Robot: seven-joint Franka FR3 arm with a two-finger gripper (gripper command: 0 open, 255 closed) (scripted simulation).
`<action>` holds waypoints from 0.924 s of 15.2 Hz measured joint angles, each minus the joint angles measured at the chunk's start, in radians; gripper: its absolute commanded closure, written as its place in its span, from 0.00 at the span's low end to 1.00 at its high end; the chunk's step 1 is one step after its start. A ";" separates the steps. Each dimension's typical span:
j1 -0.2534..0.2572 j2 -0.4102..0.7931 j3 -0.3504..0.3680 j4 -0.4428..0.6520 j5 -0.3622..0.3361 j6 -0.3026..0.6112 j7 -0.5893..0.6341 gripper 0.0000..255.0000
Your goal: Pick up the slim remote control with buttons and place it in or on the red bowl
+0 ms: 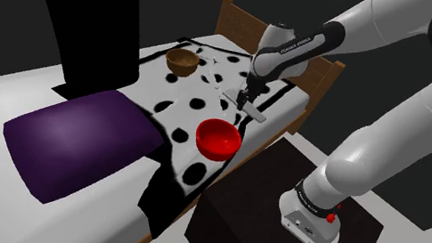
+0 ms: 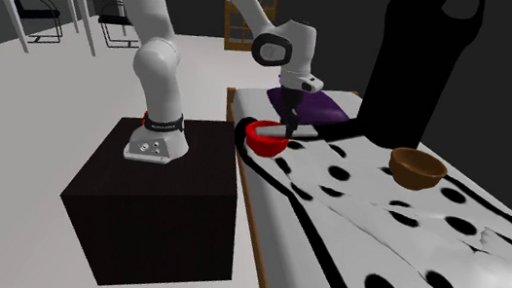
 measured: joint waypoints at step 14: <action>0.155 -0.059 0.214 -0.119 0.051 0.060 0.326 1.00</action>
